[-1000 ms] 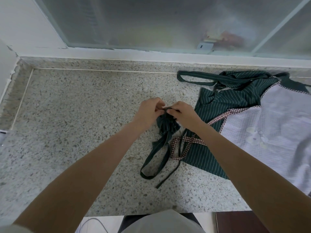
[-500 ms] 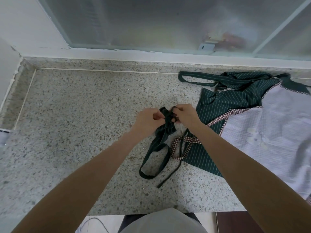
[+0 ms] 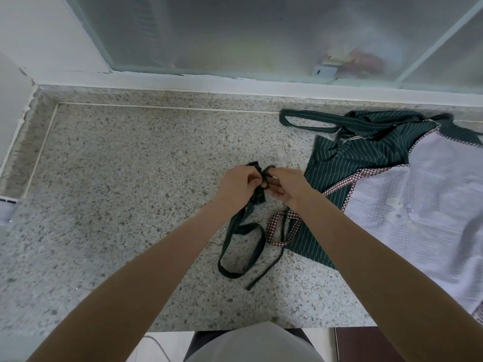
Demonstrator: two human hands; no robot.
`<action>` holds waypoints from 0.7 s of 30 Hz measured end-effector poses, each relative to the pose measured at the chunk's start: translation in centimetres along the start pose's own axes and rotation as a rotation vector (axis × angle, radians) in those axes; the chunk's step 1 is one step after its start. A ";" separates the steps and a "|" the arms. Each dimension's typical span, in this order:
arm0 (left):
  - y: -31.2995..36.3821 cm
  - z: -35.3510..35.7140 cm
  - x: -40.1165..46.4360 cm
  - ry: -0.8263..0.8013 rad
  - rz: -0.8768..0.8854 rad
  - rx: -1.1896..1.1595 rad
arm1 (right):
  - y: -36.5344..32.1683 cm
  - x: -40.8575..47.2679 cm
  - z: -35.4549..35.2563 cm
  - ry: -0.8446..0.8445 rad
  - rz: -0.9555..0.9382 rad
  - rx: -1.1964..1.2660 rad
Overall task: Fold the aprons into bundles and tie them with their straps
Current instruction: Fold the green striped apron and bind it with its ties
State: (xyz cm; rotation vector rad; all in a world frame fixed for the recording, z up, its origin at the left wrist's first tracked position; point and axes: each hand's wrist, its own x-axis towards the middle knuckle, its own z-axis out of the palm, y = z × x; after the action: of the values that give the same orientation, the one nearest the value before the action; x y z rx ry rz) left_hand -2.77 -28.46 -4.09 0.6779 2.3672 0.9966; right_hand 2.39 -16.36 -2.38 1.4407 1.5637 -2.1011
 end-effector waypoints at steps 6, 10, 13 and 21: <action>0.0 -0.2 0.3 0.080 -0.110 -0.105 | -0.2 -0.3 0.1 -0.060 -0.051 -0.109; 0.1 0.1 0.5 0.082 -0.136 -0.093 | 0.1 -0.2 0.3 0.014 -0.186 -0.296; 0.0 0.3 0.7 0.093 -0.100 -0.070 | 0.3 -0.1 0.4 0.047 -0.288 -0.417; -0.6 0.1 0.9 0.142 -0.101 -0.225 | -1.4 -0.3 -1.2 -0.171 -0.018 -0.122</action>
State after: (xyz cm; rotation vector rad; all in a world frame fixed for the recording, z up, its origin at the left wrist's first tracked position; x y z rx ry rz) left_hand -3.56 -28.28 -4.81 0.4118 2.3332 1.2791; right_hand 2.45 -14.89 -1.19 1.1787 1.6135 -2.0385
